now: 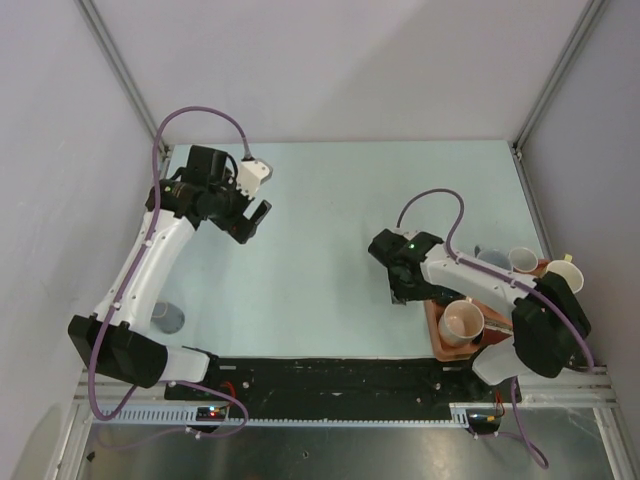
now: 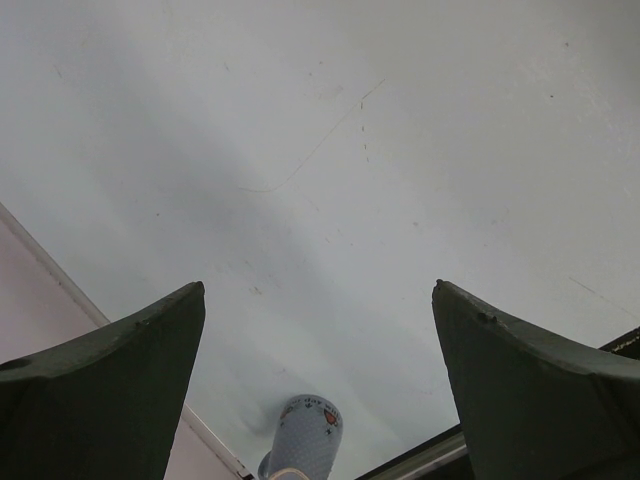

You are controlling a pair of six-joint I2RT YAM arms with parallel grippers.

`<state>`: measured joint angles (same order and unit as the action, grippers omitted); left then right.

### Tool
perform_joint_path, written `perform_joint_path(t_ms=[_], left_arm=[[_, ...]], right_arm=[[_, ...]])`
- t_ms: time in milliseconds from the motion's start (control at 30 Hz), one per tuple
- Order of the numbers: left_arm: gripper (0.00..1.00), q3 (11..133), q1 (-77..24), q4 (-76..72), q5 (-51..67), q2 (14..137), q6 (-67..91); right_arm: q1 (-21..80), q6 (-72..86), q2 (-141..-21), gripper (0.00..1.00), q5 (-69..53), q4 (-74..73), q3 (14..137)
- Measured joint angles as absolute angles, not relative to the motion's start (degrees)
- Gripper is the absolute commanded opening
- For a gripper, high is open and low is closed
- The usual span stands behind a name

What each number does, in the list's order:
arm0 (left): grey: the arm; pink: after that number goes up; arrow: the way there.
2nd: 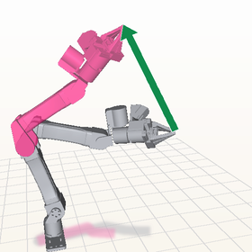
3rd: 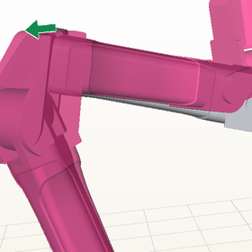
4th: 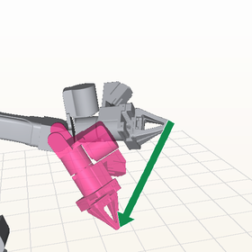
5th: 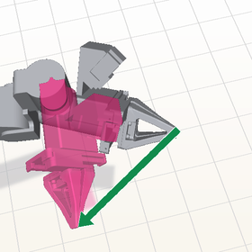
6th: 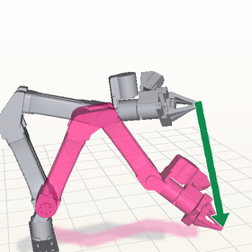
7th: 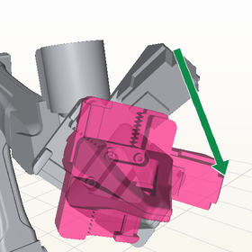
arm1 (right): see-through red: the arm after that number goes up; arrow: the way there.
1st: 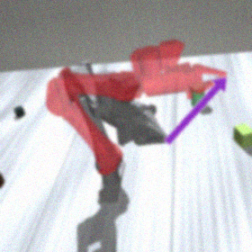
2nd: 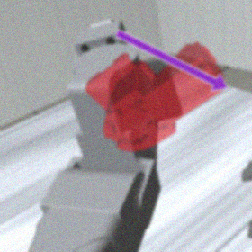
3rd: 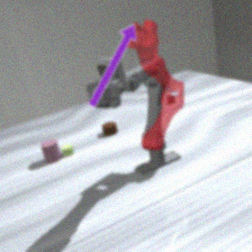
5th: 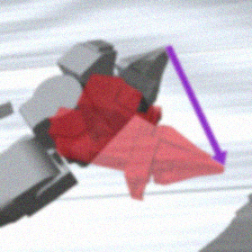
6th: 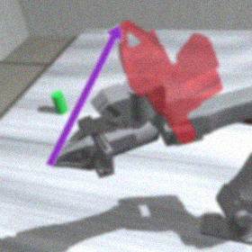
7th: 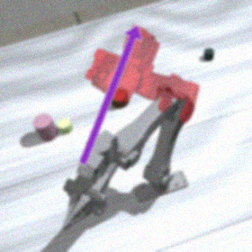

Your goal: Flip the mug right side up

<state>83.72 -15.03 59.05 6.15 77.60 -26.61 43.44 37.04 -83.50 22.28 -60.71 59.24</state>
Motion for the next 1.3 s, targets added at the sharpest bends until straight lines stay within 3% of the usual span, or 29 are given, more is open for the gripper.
perform_joint_path(t_ms=[167, 300, 833, 967, 1300], left_arm=[[0.98, 82.83, -14.79, 59.27, 6.13, 77.49, -27.03], [0.98, 82.83, -14.68, 59.27, 6.13, 77.45, -27.07], [0.98, 82.83, -14.44, 59.24, 6.13, 77.45, -27.14], [0.98, 82.83, -14.41, 59.27, 6.11, 77.45, -27.46], [0.98, 82.81, -14.13, 59.24, 5.48, 77.45, -27.53]], right_arm=[[43.0, 37.95, -86.13, 0.81, 22.5, -56.93, 53.84], [42.83, 37.98, -86.56, 0.77, 23.18, -53.71, 51.46], [42.3, 34.02, -85.41, 0.3, 24.84, -48.77, 45.89], [42.48, 30.17, -88.6, 0.04, 26.04, -50.35, 48.51], [43.42, 29.74, -101.51, 0.0, 22.02, -48.82, 65.43]])
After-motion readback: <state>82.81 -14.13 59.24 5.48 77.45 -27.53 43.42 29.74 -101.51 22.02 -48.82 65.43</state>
